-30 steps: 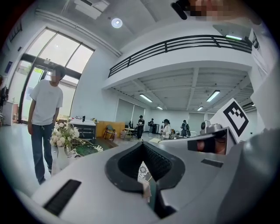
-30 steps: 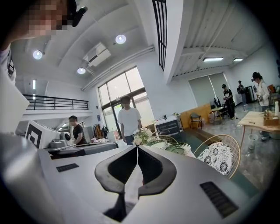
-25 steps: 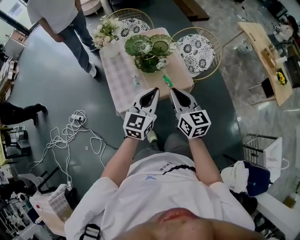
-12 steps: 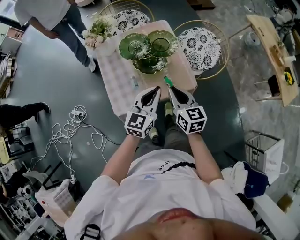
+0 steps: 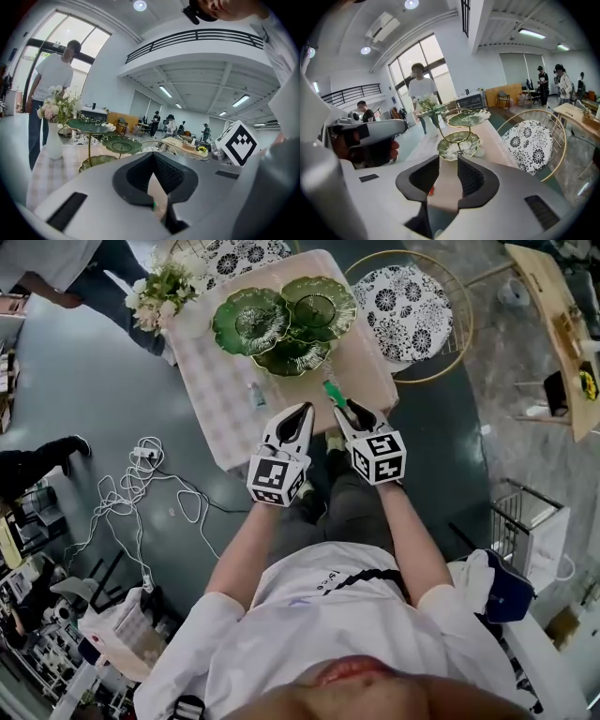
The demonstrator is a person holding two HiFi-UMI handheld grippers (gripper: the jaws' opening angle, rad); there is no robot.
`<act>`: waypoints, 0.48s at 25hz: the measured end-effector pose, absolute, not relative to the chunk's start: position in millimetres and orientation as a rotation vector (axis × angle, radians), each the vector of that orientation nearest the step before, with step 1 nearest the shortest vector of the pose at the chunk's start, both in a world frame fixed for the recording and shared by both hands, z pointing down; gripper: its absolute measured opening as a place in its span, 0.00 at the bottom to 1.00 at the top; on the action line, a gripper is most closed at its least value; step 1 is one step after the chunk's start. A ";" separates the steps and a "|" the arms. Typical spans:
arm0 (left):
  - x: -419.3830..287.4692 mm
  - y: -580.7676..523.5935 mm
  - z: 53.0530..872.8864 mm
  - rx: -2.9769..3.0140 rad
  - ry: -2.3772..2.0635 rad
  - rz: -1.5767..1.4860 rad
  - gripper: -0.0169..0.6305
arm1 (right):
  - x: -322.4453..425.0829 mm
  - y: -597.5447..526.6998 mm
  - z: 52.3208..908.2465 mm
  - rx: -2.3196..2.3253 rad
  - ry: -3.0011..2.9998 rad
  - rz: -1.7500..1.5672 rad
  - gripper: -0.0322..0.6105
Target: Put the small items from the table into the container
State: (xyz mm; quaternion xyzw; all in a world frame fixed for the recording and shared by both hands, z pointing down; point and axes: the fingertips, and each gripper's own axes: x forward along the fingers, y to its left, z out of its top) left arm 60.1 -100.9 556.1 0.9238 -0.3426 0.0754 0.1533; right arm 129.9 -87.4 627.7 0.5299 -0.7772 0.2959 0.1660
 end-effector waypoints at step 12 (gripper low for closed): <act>67.5 -98.9 634.2 2.628 -0.932 0.279 0.04 | 138.7 -92.8 764.6 1.394 -1.994 0.900 0.38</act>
